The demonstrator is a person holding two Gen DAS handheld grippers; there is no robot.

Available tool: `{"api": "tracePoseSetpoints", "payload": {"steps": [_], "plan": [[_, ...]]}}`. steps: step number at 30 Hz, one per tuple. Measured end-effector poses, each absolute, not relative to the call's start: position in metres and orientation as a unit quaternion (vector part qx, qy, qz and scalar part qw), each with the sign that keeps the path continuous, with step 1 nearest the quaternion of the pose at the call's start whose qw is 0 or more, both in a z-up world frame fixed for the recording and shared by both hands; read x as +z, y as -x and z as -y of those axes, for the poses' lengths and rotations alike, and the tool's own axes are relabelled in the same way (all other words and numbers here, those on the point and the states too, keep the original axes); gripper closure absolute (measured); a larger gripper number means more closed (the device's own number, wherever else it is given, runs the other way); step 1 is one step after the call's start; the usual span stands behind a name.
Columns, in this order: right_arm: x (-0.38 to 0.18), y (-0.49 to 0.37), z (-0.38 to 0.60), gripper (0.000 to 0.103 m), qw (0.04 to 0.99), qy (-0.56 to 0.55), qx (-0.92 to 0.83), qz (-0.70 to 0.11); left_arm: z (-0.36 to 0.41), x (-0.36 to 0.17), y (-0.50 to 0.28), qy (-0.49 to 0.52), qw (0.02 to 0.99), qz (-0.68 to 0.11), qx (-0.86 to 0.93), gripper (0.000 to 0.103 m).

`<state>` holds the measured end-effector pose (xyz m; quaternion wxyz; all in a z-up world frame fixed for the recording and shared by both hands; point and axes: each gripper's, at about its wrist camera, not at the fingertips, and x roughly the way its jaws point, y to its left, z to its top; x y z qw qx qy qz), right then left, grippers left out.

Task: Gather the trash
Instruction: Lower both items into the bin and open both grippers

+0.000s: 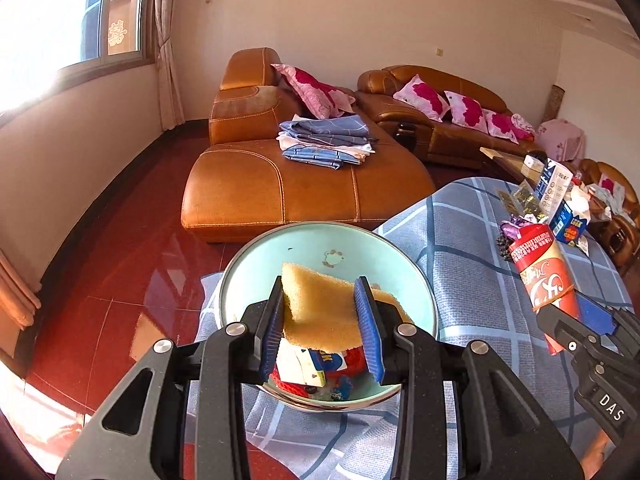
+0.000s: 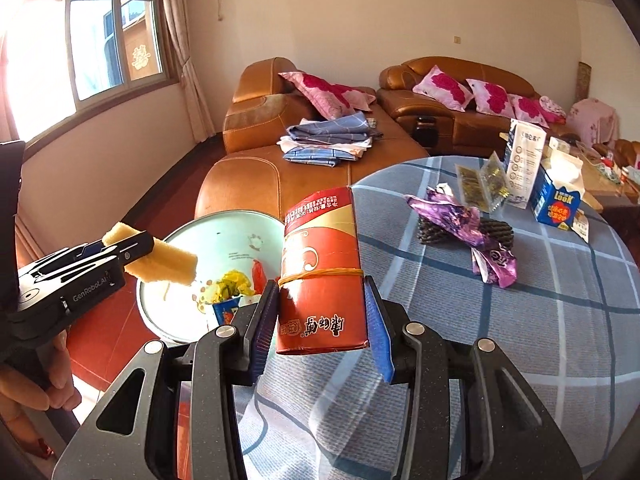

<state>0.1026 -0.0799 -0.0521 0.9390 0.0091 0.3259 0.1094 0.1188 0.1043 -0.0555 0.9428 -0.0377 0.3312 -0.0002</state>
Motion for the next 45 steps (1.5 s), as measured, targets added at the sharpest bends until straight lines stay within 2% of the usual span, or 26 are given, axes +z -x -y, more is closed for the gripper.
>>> {"api": "tracePoseSetpoints", "payload": {"steps": [14, 40, 42, 45], "plan": [[-0.054, -0.133, 0.035, 0.061, 0.932, 0.025, 0.147, -0.331, -0.131, -0.065, -0.132, 0.056, 0.935, -0.348, 0.022, 0.069], [-0.096, -0.198, 0.002, 0.06, 0.874, 0.012, 0.213, -0.436, -0.132, -0.095, -0.156, 0.052, 0.92, -0.388, 0.021, 0.068], [-0.094, -0.198, 0.003, 0.048, 0.875, 0.006, 0.219, -0.433, -0.133, -0.096, -0.157, 0.051, 0.919, -0.389, 0.023, 0.068], [-0.088, -0.196, 0.009, 0.043, 0.881, -0.006, 0.212, -0.422, -0.133, -0.096, -0.158, 0.052, 0.919, -0.391, 0.025, 0.067]]}}
